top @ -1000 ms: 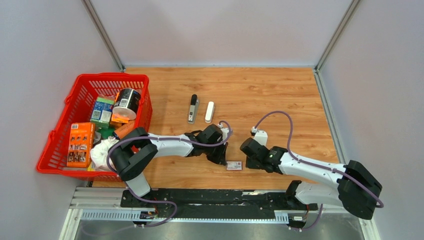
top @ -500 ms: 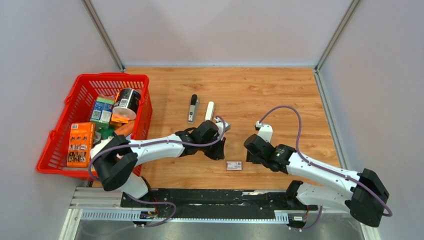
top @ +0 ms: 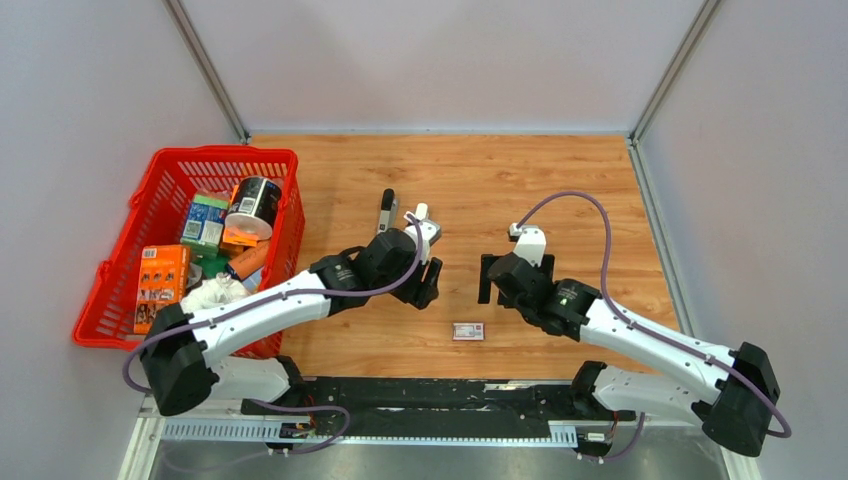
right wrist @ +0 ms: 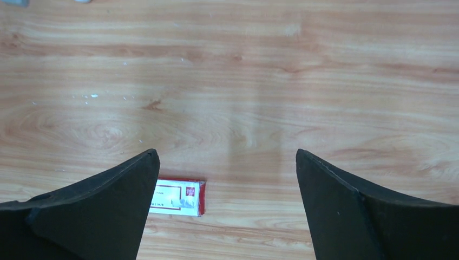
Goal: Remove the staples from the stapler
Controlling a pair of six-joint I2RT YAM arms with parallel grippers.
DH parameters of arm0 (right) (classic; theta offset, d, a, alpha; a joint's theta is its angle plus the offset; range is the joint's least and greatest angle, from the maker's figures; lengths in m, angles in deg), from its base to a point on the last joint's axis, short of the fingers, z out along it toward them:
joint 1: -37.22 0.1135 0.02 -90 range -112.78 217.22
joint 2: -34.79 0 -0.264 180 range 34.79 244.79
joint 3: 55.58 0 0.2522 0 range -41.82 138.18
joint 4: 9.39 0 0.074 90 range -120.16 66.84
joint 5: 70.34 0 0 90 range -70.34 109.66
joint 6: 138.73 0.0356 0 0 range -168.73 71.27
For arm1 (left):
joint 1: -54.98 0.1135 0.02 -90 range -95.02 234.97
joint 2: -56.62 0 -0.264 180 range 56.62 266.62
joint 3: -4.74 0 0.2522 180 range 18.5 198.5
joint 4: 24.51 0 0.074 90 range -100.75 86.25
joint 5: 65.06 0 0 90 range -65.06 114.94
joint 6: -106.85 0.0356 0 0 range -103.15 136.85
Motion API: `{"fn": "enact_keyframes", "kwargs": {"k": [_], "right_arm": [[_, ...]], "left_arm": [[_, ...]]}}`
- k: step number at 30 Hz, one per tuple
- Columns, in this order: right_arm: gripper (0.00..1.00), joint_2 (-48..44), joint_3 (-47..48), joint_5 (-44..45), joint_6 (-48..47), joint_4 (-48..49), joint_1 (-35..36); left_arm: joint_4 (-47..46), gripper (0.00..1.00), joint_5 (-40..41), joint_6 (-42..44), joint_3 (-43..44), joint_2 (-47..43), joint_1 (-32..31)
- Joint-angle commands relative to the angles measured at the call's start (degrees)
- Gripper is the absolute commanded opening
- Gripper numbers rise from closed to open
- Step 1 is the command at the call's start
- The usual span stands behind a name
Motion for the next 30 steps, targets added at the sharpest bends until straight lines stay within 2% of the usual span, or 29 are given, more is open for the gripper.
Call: {"fn": "enact_keyframes", "kwargs": {"k": [1, 6, 11, 18, 30], "right_arm": [[1.00, -1.87, 4.69, 5.38, -3.88, 0.87, -0.34], [1.00, -1.79, 7.59, 10.48, -3.62, 0.96, -0.34], [1.00, -0.04, 11.45, 10.22, -7.13, 0.08, -0.34], [1.00, 2.61, 18.31, 18.12, -7.66, -4.76, -0.26], [1.00, 1.11, 18.23, 19.35, -14.70, 1.66, -0.26]], "left_arm": [[5.81, 0.76, 7.31, 1.45, 1.78, -5.85, -0.12], [9.68, 0.80, 13.63, 1.89, 3.10, -10.52, -0.12], [12.85, 0.80, 19.08, 3.99, 4.68, -14.39, -0.12], [15.31, 0.81, 24.00, 6.98, 7.49, -15.63, -0.12], [17.07, 0.81, 24.28, 11.03, 10.48, -20.54, -0.21]]}}
